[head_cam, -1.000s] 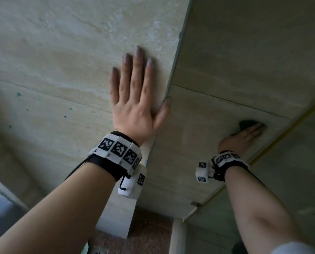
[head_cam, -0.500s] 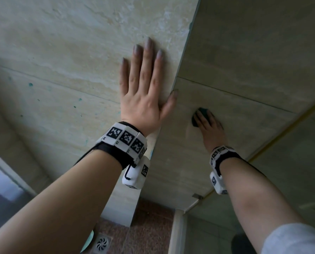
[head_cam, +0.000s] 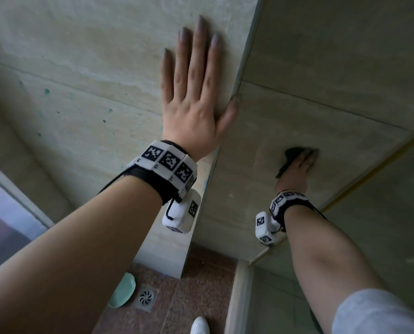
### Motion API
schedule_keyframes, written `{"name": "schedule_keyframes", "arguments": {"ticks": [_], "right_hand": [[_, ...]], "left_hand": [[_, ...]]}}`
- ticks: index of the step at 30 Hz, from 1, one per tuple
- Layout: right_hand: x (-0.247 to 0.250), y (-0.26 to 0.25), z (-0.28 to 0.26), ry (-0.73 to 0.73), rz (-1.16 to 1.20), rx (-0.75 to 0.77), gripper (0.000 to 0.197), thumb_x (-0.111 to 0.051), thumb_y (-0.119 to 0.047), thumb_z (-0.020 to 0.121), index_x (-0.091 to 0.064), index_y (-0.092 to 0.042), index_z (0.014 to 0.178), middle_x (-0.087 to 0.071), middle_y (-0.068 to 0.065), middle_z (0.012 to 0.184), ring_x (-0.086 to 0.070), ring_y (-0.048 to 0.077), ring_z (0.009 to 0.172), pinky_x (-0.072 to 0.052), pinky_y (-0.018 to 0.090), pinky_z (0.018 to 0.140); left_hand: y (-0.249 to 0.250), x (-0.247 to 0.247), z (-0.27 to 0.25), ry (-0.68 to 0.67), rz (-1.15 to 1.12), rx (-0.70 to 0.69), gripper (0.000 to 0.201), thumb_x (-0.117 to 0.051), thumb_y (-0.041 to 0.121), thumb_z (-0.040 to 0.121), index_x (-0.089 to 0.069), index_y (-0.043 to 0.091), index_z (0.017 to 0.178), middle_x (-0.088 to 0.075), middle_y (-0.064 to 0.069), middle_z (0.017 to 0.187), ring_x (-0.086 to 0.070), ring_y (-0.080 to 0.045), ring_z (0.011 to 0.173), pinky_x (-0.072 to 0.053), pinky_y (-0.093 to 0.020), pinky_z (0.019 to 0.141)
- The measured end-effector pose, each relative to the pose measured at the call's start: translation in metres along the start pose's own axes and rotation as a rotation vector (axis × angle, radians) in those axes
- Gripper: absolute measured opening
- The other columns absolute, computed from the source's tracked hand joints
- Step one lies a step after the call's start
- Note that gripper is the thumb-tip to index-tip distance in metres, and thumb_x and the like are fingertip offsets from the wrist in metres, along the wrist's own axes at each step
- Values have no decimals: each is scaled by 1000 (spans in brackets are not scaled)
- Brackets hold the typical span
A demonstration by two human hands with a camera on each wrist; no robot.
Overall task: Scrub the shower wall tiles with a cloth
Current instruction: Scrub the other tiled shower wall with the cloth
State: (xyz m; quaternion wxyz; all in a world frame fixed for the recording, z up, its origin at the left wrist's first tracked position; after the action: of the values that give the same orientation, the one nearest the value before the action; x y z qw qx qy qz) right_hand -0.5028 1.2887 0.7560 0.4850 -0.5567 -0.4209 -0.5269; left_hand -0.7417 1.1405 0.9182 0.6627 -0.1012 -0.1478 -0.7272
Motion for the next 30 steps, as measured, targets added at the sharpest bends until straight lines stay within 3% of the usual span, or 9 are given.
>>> {"name": "schedule_keyframes", "arguments": {"ticks": [3,5,8,11,17,21,25,28,30], "right_hand": [[-13,20,19,-142,251,-307,60,-21,-36,100,-12,-6,151,-14,21,156,-15,41,143,-16,55,114],[-2,24,18,-175,304,-401,59,-19,-39,102,-7,-8,151,-9,18,158,-12,37,144,-10,47,116],[39,-1,0,-216,410,-288,62,-31,-35,104,-5,-3,151,-14,17,157,-19,30,143,-15,32,115],[59,-8,-14,-21,757,-279,42,-39,-15,102,-39,3,139,-44,21,141,-44,34,128,-38,33,98],[99,-56,-38,128,731,-1,29,-40,-3,98,-58,3,120,-61,18,121,-57,28,109,-29,14,71],[127,-54,-79,247,975,95,33,-44,3,91,-67,-8,112,-66,8,109,-61,27,105,-42,23,82],[165,-61,-132,413,1340,35,41,-44,9,89,-67,-13,114,-62,5,121,-56,18,111,-45,24,95],[200,-81,-177,545,1454,254,49,-42,17,84,-69,-19,102,-59,3,124,-54,14,117,-45,14,93],[222,-94,-206,691,1458,498,45,-44,20,81,-68,-13,99,-57,6,126,-52,16,120,-45,20,97]], "left_hand": [[1,-1,-3,-10,-3,14,69,-49,39,95,-35,-11,139,-37,-36,142,-27,-47,134,-12,-52,115],[1,-3,-3,-11,-3,15,69,-50,39,94,-36,-11,139,-37,-35,142,-26,-46,134,-13,-53,115],[0,-4,-3,-2,-12,11,68,-47,40,95,-32,-8,140,-37,-35,142,-24,-45,135,-12,-53,115],[0,-2,-4,-26,-33,11,67,-44,41,96,-23,-3,141,-36,-35,143,-21,-44,135,-10,-52,115],[3,14,-6,-178,-85,23,72,-50,41,96,-17,1,146,-28,-28,150,-16,-40,141,-8,-49,118],[-3,40,-8,-341,-129,-47,70,-53,34,95,-22,3,150,-21,-20,156,-13,-34,145,-9,-46,120],[-21,68,-5,-608,-181,-137,63,-48,20,95,-22,17,152,-7,-3,161,0,-20,148,-7,-39,120],[-34,97,0,-716,-323,-88,54,-44,10,96,-33,16,149,-26,-2,157,-29,-23,142,-31,-39,111],[-45,116,3,-725,-348,20,52,-42,9,97,-35,18,148,-42,-3,148,-47,-26,127,-42,-39,100]]}}
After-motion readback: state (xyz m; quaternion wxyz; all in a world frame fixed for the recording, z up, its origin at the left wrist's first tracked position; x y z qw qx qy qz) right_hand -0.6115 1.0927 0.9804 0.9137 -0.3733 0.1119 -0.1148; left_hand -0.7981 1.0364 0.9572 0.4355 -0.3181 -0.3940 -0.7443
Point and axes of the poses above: each hand's wrist, its own z-axis towards the middle knuckle, its own x-axis out of the back of the hand, y = z × x, the point moved 3 cm from there along z, towards the middle knuckle
